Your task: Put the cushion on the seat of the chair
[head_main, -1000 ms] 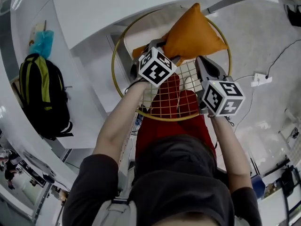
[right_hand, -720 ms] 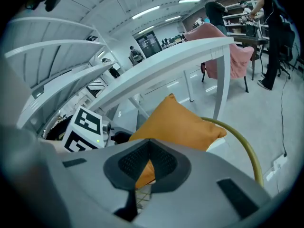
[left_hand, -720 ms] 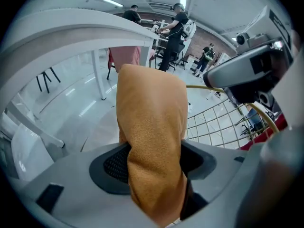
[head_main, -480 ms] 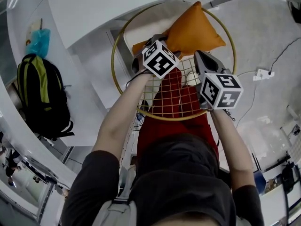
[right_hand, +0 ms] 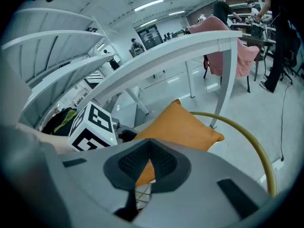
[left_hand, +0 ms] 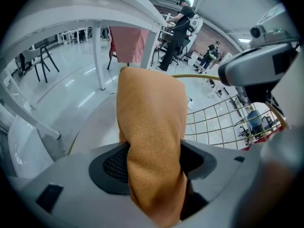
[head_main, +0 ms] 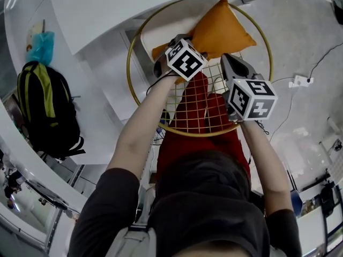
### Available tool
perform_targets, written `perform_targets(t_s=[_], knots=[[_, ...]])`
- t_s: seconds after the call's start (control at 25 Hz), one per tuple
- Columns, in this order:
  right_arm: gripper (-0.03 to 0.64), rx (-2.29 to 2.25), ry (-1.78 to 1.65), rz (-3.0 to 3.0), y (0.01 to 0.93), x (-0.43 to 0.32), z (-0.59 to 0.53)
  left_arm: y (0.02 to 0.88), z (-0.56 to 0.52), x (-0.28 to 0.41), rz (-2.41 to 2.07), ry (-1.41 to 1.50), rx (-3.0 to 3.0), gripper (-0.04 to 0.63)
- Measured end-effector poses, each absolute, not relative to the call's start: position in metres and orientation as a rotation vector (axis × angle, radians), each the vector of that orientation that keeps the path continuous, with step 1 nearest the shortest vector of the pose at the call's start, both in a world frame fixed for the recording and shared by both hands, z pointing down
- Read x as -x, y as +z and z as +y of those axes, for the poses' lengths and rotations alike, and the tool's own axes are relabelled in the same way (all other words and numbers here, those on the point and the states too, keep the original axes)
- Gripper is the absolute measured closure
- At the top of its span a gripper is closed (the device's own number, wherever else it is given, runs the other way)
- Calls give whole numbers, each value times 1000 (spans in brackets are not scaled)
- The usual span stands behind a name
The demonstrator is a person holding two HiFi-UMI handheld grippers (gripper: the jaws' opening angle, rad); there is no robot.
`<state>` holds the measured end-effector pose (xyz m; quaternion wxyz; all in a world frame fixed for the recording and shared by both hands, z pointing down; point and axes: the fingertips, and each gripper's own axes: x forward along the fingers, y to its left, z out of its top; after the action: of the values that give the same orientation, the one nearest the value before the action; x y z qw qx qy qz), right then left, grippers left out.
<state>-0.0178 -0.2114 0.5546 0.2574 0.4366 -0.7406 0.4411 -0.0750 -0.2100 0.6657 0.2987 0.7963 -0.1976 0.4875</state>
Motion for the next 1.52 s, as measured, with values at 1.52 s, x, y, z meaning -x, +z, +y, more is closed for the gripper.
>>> perform_targets(t_s=[1.52], knots=[[600, -1214, 1185, -2029, 545, 17, -229, 666, -221, 66, -576, 1240, -2174, 186]])
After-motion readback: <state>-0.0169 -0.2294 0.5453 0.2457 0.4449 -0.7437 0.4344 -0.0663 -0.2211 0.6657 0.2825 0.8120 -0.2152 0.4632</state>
